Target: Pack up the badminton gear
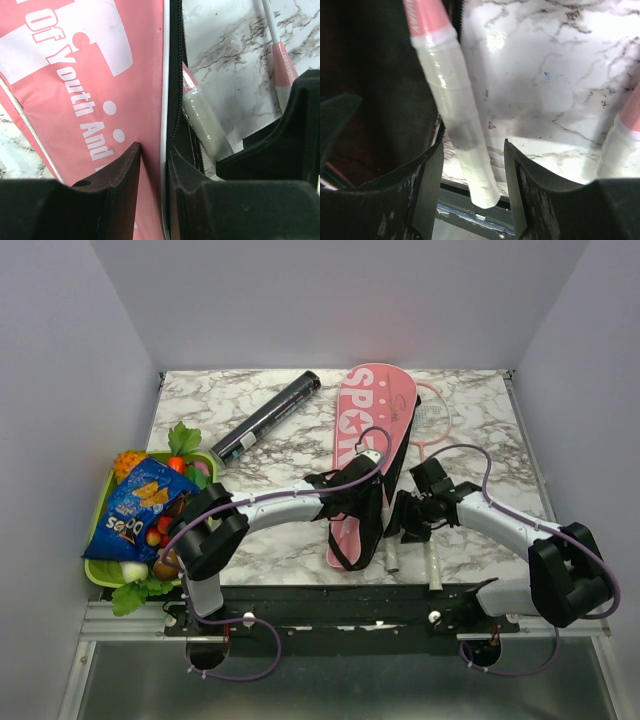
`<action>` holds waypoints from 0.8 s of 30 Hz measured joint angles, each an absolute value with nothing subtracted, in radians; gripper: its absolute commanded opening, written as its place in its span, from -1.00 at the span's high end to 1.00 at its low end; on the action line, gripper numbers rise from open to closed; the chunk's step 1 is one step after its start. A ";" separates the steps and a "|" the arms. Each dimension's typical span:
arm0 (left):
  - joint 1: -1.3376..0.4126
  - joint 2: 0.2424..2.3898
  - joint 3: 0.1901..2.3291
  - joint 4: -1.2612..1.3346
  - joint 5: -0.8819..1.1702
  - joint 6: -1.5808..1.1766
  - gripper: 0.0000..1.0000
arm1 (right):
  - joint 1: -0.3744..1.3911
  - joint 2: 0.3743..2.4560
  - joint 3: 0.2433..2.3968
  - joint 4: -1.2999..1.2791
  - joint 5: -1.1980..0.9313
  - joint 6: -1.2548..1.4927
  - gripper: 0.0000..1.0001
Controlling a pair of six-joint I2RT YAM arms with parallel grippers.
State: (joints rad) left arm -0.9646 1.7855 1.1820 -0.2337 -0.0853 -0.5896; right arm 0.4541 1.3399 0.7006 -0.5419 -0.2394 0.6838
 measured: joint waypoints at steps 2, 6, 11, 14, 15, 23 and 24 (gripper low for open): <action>-0.965 1.785 1.182 -0.234 -0.086 -0.592 0.32 | 0.454 1.340 0.676 -0.532 -0.241 0.689 -0.15; -0.965 1.785 1.182 -0.233 -0.085 -0.596 0.32 | 0.454 1.340 0.629 -0.497 -0.257 0.705 -0.09; -0.965 1.785 1.182 -0.233 -0.085 -0.598 0.32 | 0.454 1.339 0.596 -0.434 -0.290 0.728 0.28; -0.965 1.785 1.182 -0.230 -0.085 -0.599 0.31 | 0.454 1.339 0.577 -0.397 -0.309 0.735 0.60; -0.965 1.785 1.182 -0.227 -0.083 -0.599 0.24 | 0.455 1.339 0.574 -0.386 -0.313 0.733 0.66; -0.968 1.724 1.184 -0.226 -0.025 -0.587 -0.02 | 0.458 1.331 0.570 -0.363 -0.318 0.743 0.98; -0.970 1.704 1.184 -0.228 -0.020 -0.586 -0.04 | 0.458 1.331 0.571 -0.363 -0.318 0.743 0.98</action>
